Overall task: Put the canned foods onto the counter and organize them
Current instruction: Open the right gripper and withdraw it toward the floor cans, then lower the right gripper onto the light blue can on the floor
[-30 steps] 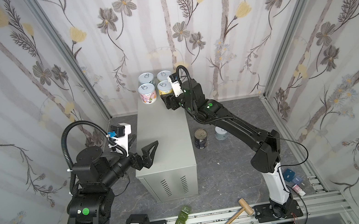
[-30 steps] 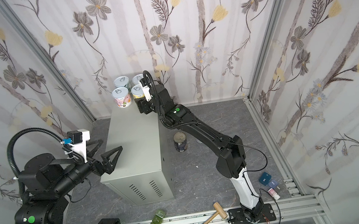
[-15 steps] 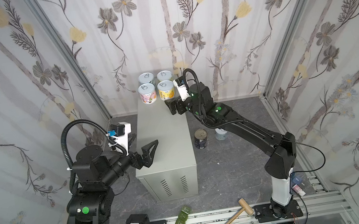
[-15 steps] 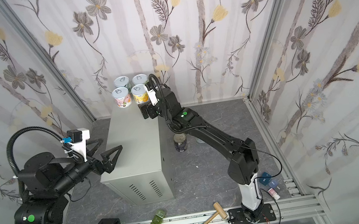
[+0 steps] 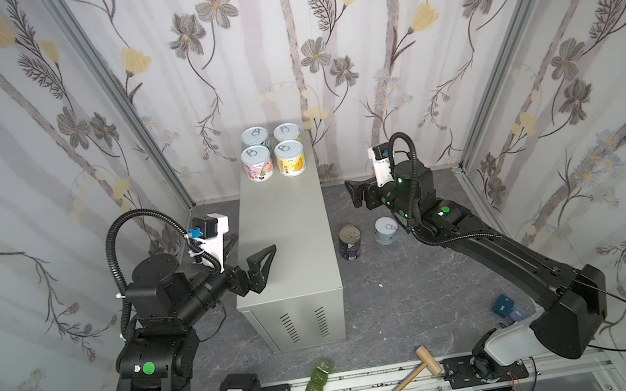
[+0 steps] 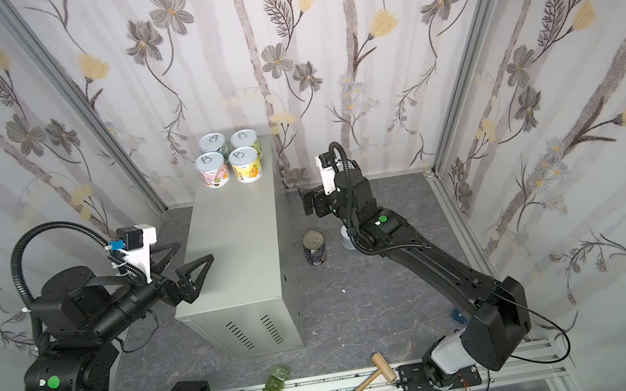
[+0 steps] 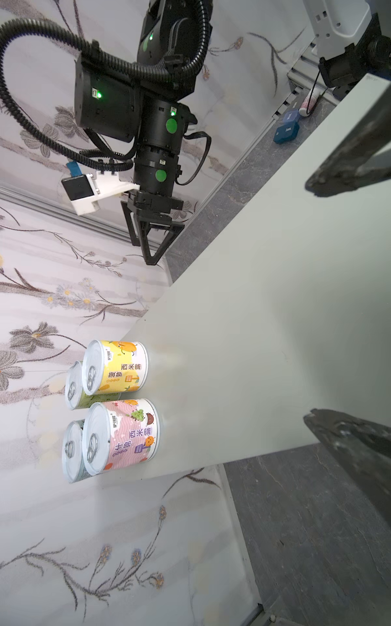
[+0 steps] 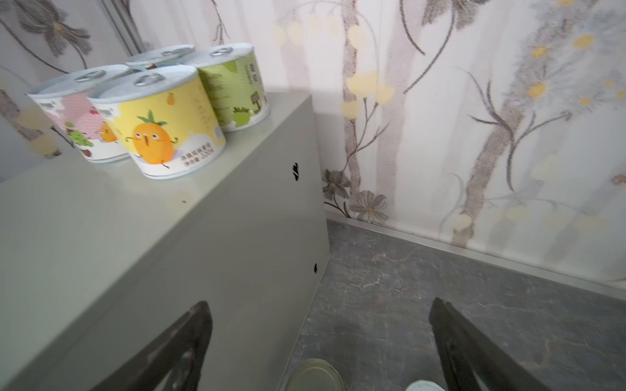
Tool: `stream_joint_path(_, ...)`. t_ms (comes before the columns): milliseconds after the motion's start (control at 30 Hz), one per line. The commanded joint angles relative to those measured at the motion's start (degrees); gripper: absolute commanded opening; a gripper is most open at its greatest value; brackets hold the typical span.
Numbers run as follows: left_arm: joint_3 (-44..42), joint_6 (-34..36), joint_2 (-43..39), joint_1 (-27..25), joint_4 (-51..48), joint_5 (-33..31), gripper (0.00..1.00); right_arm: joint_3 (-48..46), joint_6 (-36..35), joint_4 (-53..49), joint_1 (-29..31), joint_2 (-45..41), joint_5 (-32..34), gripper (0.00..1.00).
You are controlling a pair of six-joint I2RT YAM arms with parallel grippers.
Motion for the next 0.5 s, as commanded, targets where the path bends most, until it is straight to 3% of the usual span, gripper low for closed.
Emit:
stream_joint_path(0, 0.54, -0.70, -0.05, 0.01, 0.07, 0.09, 1.00, -3.53, 3.55, -0.86, -2.19, -2.22, 2.78, 1.00)
stream_joint_path(233, 0.44, -1.64, 0.14, 0.01, -0.53, 0.55, 1.00, -10.78, 9.35, -5.75, -6.16, -1.60, 6.85, 1.00)
stream_joint_path(467, 0.80, -1.73, -0.51, 0.01, -2.98, -0.23, 1.00, -10.77, 12.69, -10.56, -9.09, 5.95, 6.81, 1.00)
